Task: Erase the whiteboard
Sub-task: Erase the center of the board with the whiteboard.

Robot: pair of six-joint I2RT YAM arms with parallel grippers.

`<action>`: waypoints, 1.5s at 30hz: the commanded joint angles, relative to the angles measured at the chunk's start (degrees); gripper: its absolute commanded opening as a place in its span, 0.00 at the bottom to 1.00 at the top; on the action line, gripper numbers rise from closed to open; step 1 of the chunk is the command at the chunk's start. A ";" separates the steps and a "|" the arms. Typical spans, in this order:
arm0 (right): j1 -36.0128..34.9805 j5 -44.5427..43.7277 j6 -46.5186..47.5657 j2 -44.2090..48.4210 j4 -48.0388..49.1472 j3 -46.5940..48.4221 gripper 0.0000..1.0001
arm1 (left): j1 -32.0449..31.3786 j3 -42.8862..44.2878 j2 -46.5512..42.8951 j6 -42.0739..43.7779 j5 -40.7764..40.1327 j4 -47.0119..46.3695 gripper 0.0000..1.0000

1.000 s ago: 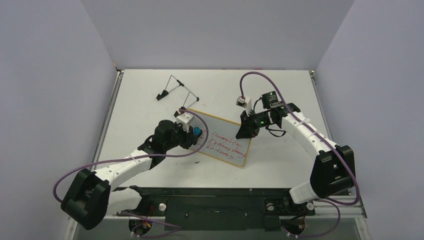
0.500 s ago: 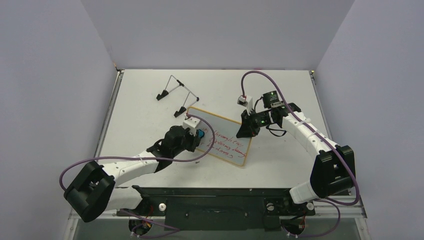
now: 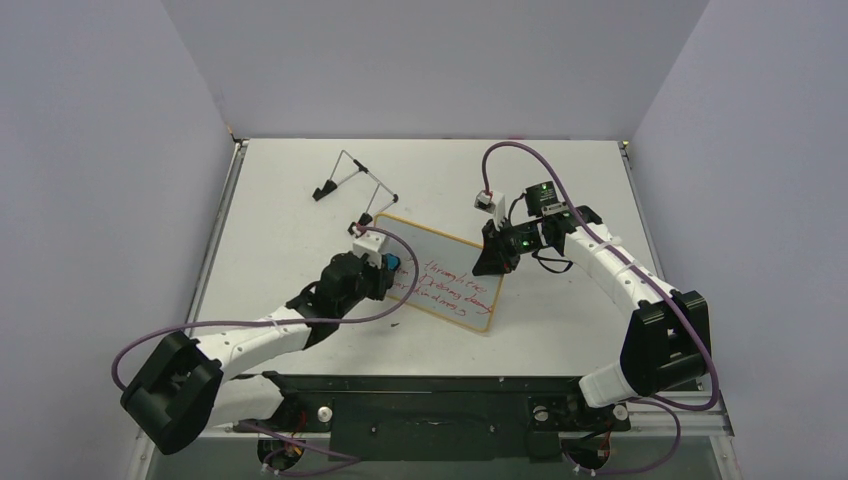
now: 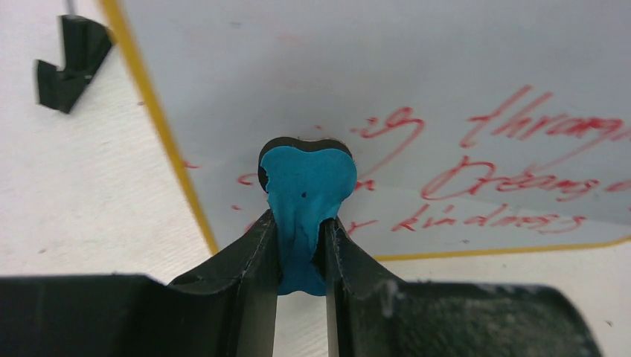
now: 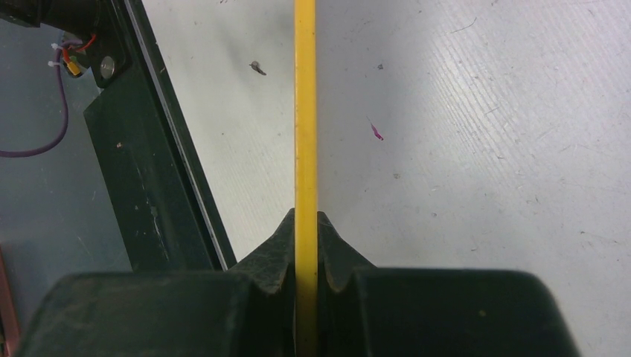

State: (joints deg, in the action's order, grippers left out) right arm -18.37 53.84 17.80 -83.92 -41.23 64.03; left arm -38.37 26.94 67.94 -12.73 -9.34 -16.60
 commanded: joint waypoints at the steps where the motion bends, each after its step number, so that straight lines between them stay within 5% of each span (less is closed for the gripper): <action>1: -0.11 -1.91 0.83 0.25 0.36 0.83 0.00 | -3.96 1.28 1.46 0.83 2.88 -4.46 0.00; 5: -0.14 -1.93 0.83 0.41 0.28 0.83 0.00 | -3.11 -0.45 0.09 0.26 1.12 -5.29 0.00; 12: -0.09 -1.91 0.92 0.46 0.30 0.83 0.00 | 7.46 -2.46 -4.78 -2.80 5.18 -4.04 0.00; 22: -0.09 -2.07 0.96 0.15 0.36 0.76 0.00 | 0.66 -1.28 -3.44 -0.72 4.94 -2.91 0.00; 31: 0.00 -1.93 1.01 0.61 0.36 0.75 0.00 | 8.94 -1.20 -4.54 -2.77 5.92 -2.51 0.00; 45: -0.02 -1.78 1.06 0.61 0.36 0.71 0.00 | -0.57 3.47 6.88 -3.39 0.90 -11.29 0.00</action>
State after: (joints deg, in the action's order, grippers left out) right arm -18.20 53.80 17.74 -83.90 -41.23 64.03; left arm -36.99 26.57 71.96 -14.96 -6.42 -21.58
